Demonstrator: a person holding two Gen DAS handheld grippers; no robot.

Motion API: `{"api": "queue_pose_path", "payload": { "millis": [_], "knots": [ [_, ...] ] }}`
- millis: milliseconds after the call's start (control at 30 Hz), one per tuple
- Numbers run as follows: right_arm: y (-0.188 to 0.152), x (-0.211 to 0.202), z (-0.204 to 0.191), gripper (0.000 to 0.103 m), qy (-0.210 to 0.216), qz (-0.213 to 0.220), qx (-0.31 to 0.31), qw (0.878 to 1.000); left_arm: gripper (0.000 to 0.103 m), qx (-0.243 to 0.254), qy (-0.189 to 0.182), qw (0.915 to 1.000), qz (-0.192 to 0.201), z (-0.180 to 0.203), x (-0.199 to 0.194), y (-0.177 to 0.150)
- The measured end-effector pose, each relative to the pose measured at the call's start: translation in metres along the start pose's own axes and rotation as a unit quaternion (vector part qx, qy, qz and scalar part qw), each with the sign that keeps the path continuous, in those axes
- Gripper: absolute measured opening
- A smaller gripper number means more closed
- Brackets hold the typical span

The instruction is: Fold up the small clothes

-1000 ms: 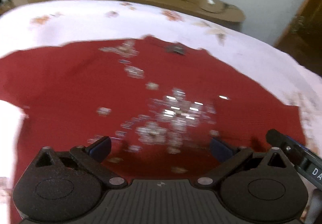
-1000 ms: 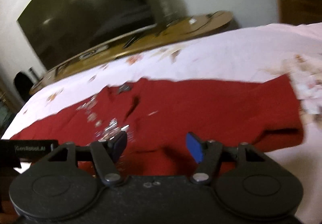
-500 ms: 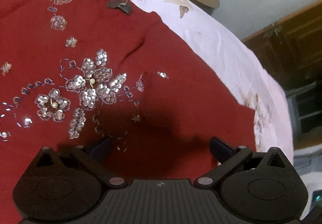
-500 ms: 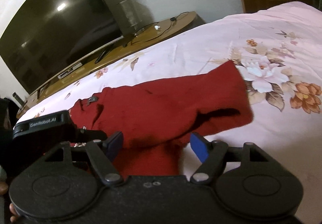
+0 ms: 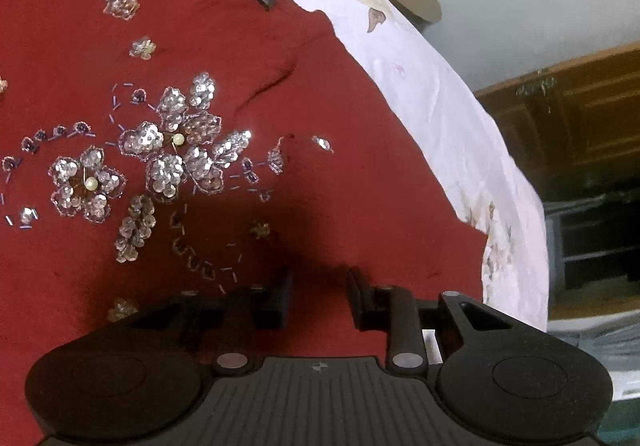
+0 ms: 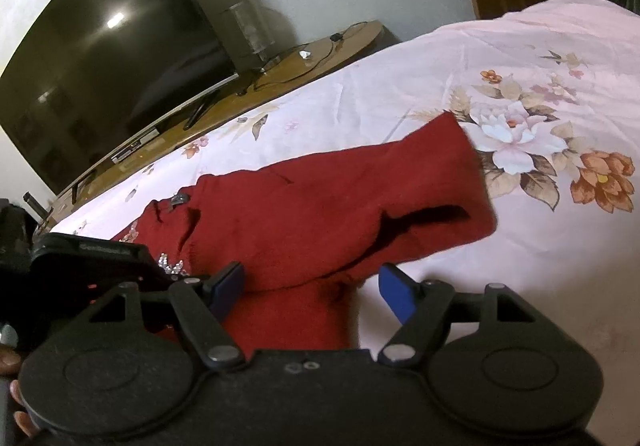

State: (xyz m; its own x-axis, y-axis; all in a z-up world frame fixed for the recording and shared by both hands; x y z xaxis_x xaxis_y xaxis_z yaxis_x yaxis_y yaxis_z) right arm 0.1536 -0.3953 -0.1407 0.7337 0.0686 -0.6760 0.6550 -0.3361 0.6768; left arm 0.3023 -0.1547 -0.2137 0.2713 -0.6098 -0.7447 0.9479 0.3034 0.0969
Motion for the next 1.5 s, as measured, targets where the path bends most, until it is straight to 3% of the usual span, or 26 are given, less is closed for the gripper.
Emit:
{"api": "queue_pose_path", "payload": {
  "millis": [200, 433, 567, 600, 633, 733, 767, 867, 900, 933, 967, 1000, 1033, 1067, 1133, 1200, 1267, 1300, 1333, 1400, 1467, 1500],
  "knots": [
    [-0.001, 0.002, 0.000, 0.073, 0.002, -0.001, -0.001, 1.000, 0.030, -0.045, -0.030, 0.9983, 0.021, -0.008, 0.004, 0.003],
    [-0.001, 0.004, 0.001, 0.073, 0.003, -0.003, 0.002, 1.000, 0.029, -0.033, -0.012, 0.9975, 0.062, -0.003, 0.008, 0.008],
    [0.000, 0.003, 0.002, 0.073, -0.001, 0.001, 0.004, 1.000, 0.029, -0.017, 0.006, 0.9939, 0.109, 0.003, -0.007, 0.011],
    [0.000, 0.002, 0.001, 0.073, -0.002, 0.003, 0.002, 1.000, 0.020, -0.007, 0.008, 0.9926, 0.121, 0.004, -0.014, 0.012],
    [0.000, 0.002, 0.001, 0.073, -0.004, 0.004, 0.000, 1.000, 0.001, 0.001, 0.011, 0.9916, 0.129, 0.005, -0.020, 0.013],
    [0.001, 0.002, -0.001, 0.073, -0.010, 0.006, -0.006, 1.000, 0.001, 0.013, 0.012, 0.9894, 0.144, 0.004, -0.035, 0.018],
    [0.002, 0.003, -0.001, 0.073, -0.010, 0.006, -0.006, 1.000, 0.001, 0.018, 0.012, 0.9897, 0.141, 0.003, -0.037, 0.020],
    [0.003, 0.006, -0.002, 0.073, -0.006, 0.004, -0.003, 1.000, 0.001, 0.007, -0.004, 0.9966, 0.082, -0.005, -0.030, 0.021],
    [0.003, 0.006, -0.003, 0.073, -0.004, 0.004, -0.003, 1.000, 0.001, 0.000, -0.005, 0.9965, 0.083, -0.008, -0.031, 0.019],
    [0.002, 0.007, -0.004, 0.073, -0.003, 0.002, -0.006, 1.000, 0.005, -0.006, -0.010, 0.9965, 0.083, -0.012, -0.031, 0.019],
    [0.001, 0.008, -0.005, 0.073, -0.002, 0.000, -0.009, 1.000, 0.016, -0.015, -0.009, 0.9968, 0.078, -0.015, -0.029, 0.019],
    [0.001, 0.008, -0.006, 0.073, -0.001, -0.001, -0.010, 1.000, 0.062, -0.031, -0.007, 0.9972, 0.068, -0.020, -0.027, 0.021],
    [0.000, 0.009, -0.006, 0.073, 0.000, -0.004, -0.011, 1.000, 0.088, -0.046, -0.019, 0.9965, 0.068, -0.024, -0.025, 0.022],
    [-0.001, 0.010, -0.007, 0.073, 0.000, -0.005, -0.012, 1.000, 0.093, -0.061, -0.052, 0.9934, 0.083, -0.025, -0.029, 0.020],
    [-0.002, 0.009, -0.006, 0.073, -0.001, -0.004, -0.012, 1.000, 0.096, -0.045, -0.043, 0.9932, 0.098, -0.019, -0.032, 0.021],
    [-0.002, 0.007, -0.004, 0.073, -0.004, -0.002, -0.011, 1.000, 0.091, -0.032, -0.032, 0.9949, 0.090, -0.016, -0.028, 0.020],
    [-0.001, 0.006, -0.002, 0.073, -0.005, -0.001, -0.006, 1.000, 0.073, -0.035, -0.032, 0.9960, 0.076, -0.016, -0.021, 0.016],
    [-0.001, 0.006, 0.000, 0.073, -0.006, 0.000, -0.004, 1.000, 0.054, -0.032, -0.031, 0.9965, 0.070, -0.015, -0.019, 0.015],
    [-0.001, 0.005, 0.001, 0.073, -0.007, 0.001, -0.003, 1.000, 0.046, -0.028, -0.024, 0.9970, 0.068, -0.014, -0.016, 0.013],
    [-0.002, 0.005, 0.002, 0.073, -0.008, 0.002, -0.001, 1.000, 0.040, -0.025, -0.016, 0.9968, 0.074, -0.015, -0.015, 0.014],
    [-0.002, 0.005, 0.002, 0.073, -0.009, 0.003, -0.002, 1.000, 0.022, -0.030, -0.017, 0.9966, 0.075, -0.017, -0.018, 0.014],
    [-0.002, 0.004, 0.002, 0.073, -0.010, 0.005, -0.003, 1.000, 0.006, -0.028, -0.017, 0.9968, 0.073, -0.017, -0.018, 0.014]
  ]
}}
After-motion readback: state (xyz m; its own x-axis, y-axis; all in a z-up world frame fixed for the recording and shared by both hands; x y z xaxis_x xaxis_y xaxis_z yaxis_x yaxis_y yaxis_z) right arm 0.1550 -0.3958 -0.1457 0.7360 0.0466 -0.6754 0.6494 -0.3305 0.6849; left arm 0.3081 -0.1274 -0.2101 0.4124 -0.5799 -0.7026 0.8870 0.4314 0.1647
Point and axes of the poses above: each gripper's, at about its wrist camera, not at the fingertips, and x roughly the way its jaws point, z to its right, y to its top, the point moved 3 cm from there along x, roughly the way its jaws point, and after that the axes turned 5 degrees about -x, right-handed, at the moved point
